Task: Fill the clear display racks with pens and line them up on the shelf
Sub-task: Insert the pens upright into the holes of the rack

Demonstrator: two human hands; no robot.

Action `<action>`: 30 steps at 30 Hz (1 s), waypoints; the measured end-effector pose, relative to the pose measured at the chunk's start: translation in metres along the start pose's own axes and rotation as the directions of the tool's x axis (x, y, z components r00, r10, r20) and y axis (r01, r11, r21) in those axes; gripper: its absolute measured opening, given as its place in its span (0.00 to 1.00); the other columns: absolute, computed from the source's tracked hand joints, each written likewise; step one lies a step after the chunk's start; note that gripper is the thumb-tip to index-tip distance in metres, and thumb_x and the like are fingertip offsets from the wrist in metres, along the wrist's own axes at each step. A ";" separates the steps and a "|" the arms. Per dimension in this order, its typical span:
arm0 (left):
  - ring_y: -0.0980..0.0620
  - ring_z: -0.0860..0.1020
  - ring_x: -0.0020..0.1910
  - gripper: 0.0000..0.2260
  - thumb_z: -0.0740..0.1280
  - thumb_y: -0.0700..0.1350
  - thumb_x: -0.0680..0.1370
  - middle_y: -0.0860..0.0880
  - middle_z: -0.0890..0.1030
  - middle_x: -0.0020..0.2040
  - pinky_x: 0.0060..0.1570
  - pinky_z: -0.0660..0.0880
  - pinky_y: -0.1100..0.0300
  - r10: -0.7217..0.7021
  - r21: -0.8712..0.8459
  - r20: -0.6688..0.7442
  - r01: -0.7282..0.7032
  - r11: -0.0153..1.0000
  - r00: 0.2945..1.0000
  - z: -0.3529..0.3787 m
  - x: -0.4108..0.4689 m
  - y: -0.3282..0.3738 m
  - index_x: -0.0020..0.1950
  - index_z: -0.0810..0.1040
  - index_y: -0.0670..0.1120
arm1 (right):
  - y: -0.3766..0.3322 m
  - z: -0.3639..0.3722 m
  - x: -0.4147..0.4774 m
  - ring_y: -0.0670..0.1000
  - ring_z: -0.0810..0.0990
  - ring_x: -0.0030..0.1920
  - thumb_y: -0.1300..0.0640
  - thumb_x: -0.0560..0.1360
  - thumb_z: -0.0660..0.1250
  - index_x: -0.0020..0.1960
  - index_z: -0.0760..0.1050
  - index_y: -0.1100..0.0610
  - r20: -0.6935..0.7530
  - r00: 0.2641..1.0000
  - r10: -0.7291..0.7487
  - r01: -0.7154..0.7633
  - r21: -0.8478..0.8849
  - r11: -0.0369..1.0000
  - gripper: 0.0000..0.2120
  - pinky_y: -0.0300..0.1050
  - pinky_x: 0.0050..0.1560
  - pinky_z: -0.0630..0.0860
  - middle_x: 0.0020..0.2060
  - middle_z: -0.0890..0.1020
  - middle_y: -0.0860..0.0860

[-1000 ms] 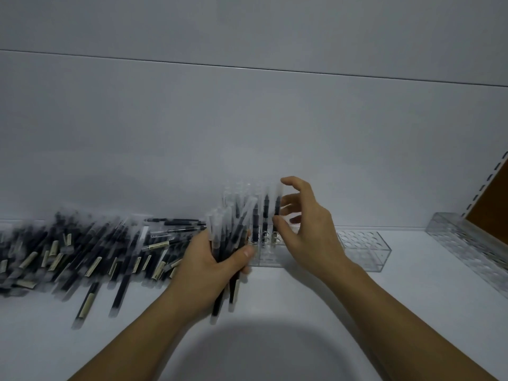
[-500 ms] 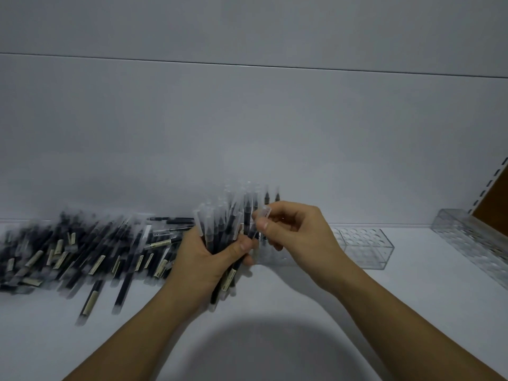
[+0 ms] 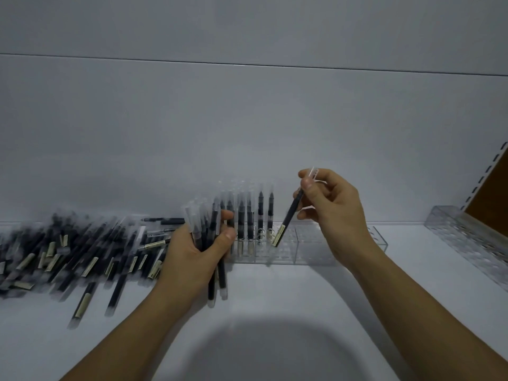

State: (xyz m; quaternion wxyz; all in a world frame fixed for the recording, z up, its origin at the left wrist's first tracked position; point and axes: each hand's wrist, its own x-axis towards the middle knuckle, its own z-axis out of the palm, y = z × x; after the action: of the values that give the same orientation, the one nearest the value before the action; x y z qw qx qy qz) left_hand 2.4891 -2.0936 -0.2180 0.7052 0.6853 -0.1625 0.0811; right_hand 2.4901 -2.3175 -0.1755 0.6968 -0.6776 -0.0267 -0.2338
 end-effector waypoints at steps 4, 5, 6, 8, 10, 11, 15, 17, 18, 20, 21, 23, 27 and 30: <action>0.52 0.83 0.32 0.05 0.73 0.43 0.73 0.44 0.84 0.34 0.34 0.78 0.66 0.011 0.063 0.016 -0.012 0.998 1.000 0.000 0.001 0.003 0.45 0.82 0.41 | 0.000 0.000 0.000 0.52 0.85 0.37 0.62 0.81 0.68 0.58 0.79 0.60 -0.082 0.995 -0.055 0.054 -0.013 0.998 0.07 0.43 0.39 0.83 0.43 0.85 0.62; 0.51 0.83 0.31 0.07 0.73 0.42 0.72 0.43 0.84 0.34 0.34 0.78 0.66 0.005 0.039 0.006 -0.006 0.999 1.000 0.001 0.001 0.004 0.45 0.82 0.39 | 0.001 0.000 0.000 0.52 0.86 0.38 0.63 0.81 0.68 0.59 0.78 0.61 -0.093 0.993 -0.070 0.068 -0.023 0.997 0.07 0.44 0.40 0.84 0.44 0.85 0.62; 0.51 0.83 0.31 0.09 0.74 0.42 0.71 0.41 0.84 0.35 0.34 0.78 0.66 0.005 0.018 -0.002 -0.005 1.000 1.000 0.001 0.002 0.005 0.46 0.82 0.38 | 0.000 0.000 0.000 0.53 0.86 0.38 0.63 0.81 0.68 0.59 0.78 0.62 -0.101 0.991 -0.090 0.086 -0.037 0.996 0.08 0.45 0.41 0.85 0.44 0.85 0.62; 0.48 0.83 0.32 0.13 0.73 0.44 0.69 0.39 0.84 0.37 0.36 0.79 0.65 0.008 -0.017 -0.002 -0.008 1.000 1.000 0.001 0.002 0.006 0.47 0.80 0.36 | 0.001 0.002 -0.001 0.53 0.87 0.39 0.64 0.80 0.68 0.58 0.77 0.62 -0.105 0.985 -0.139 0.131 -0.074 0.989 0.07 0.46 0.41 0.85 0.44 0.84 0.60; 0.48 0.83 0.32 0.13 0.72 0.44 0.69 0.40 0.85 0.39 0.37 0.80 0.64 0.006 -0.035 0.005 -0.006 0.999 1.000 0.001 0.002 0.007 0.48 0.80 0.37 | 0.003 0.004 -0.002 0.53 0.87 0.40 0.65 0.80 0.68 0.56 0.77 0.60 -0.090 0.977 -0.192 0.180 -0.122 0.976 0.06 0.45 0.40 0.84 0.43 0.84 0.57; 0.47 0.83 0.33 0.12 0.72 0.44 0.70 0.41 0.85 0.39 0.37 0.80 0.63 0.001 -0.044 0.006 -0.001 0.999 1.000 0.001 0.002 0.007 0.48 0.80 0.38 | 0.004 0.006 -0.002 0.52 0.87 0.40 0.65 0.80 0.69 0.56 0.77 0.58 -0.077 0.973 -0.218 0.204 -0.151 0.967 0.06 0.45 0.40 0.84 0.43 0.84 0.55; 0.46 0.83 0.34 0.08 0.71 0.42 0.73 0.43 0.86 0.41 0.37 0.80 0.62 -0.012 -0.039 0.007 0.012 0.999 1.000 0.001 0.002 0.004 0.48 0.80 0.40 | 0.008 0.013 -0.001 0.52 0.86 0.41 0.62 0.79 0.71 0.56 0.78 0.53 -0.015 0.950 -0.313 0.298 -0.271 0.915 0.08 0.49 0.41 0.84 0.42 0.84 0.50; 0.46 0.84 0.34 0.05 0.71 0.40 0.74 0.43 0.86 0.41 0.37 0.80 0.62 -0.019 -0.036 0.005 0.019 0.999 1.000 0.001 0.003 0.003 0.49 0.80 0.40 | 0.009 0.017 0.001 0.51 0.85 0.41 0.60 0.79 0.72 0.58 0.79 0.52 0.033 0.937 -0.348 0.338 -0.334 0.880 0.09 0.54 0.43 0.84 0.41 0.83 0.47; 0.46 0.84 0.34 0.04 0.71 0.38 0.75 0.44 0.86 0.40 0.37 0.80 0.62 -0.020 -0.035 0.003 0.020 0.999 1.000 0.001 0.003 0.002 0.49 0.80 0.40 | 0.009 0.020 0.002 0.50 0.85 0.42 0.59 0.79 0.72 0.59 0.79 0.52 0.061 0.932 -0.358 0.355 -0.361 0.862 0.10 0.53 0.43 0.84 0.41 0.83 0.45; 0.46 0.84 0.34 0.03 0.71 0.37 0.75 0.44 0.86 0.40 0.37 0.80 0.62 -0.019 -0.027 0.000 0.019 0.999 1.000 0.001 0.003 0.002 0.48 0.80 0.40 | 0.010 0.026 0.004 0.48 0.83 0.42 0.58 0.79 0.72 0.63 0.77 0.51 0.125 0.916 -0.380 0.396 -0.422 0.816 0.13 0.49 0.44 0.83 0.40 0.81 0.44; 0.45 0.84 0.34 0.03 0.71 0.37 0.76 0.44 0.86 0.40 0.37 0.80 0.61 -0.018 -0.023 -0.001 0.018 1.000 1.000 0.000 0.003 0.002 0.48 0.80 0.40 | 0.010 0.030 0.004 0.47 0.82 0.41 0.58 0.79 0.72 0.64 0.75 0.50 0.158 0.905 -0.395 0.422 -0.450 0.787 0.16 0.46 0.44 0.82 0.40 0.81 0.44; 0.44 0.84 0.34 0.03 0.71 0.37 0.75 0.44 0.86 0.40 0.37 0.81 0.60 -0.016 -0.024 -0.001 0.016 1.000 1.000 0.000 0.003 0.002 0.48 0.80 0.41 | 0.011 0.034 0.004 0.47 0.81 0.39 0.58 0.79 0.72 0.66 0.71 0.50 0.217 0.879 -0.424 0.474 -0.486 0.734 0.18 0.42 0.42 0.80 0.39 0.80 0.46; 0.45 0.84 0.34 0.03 0.71 0.36 0.76 0.43 0.85 0.39 0.36 0.80 0.61 -0.025 -0.043 -0.010 0.024 0.999 1.000 0.000 0.003 0.003 0.48 0.80 0.41 | 0.014 0.037 0.006 0.49 0.80 0.37 0.57 0.80 0.71 0.61 0.72 0.52 0.296 0.833 -0.467 0.549 -0.542 0.637 0.12 0.50 0.41 0.79 0.36 0.80 0.49; 0.46 0.84 0.34 0.03 0.71 0.36 0.76 0.43 0.85 0.39 0.37 0.81 0.61 -0.029 -0.053 -0.008 0.029 0.998 1.000 0.000 0.004 0.001 0.48 0.81 0.41 | 0.016 0.036 0.007 0.50 0.81 0.37 0.57 0.79 0.71 0.61 0.73 0.53 0.304 0.822 -0.482 0.564 -0.554 0.612 0.12 0.51 0.40 0.80 0.37 0.80 0.49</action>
State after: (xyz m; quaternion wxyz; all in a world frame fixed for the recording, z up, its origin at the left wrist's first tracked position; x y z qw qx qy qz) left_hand 2.4922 -2.0940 -0.2152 0.7250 0.6683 -0.1515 0.0695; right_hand 2.5119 -2.2849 -0.1852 0.3308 -0.8434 -0.1881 -0.3792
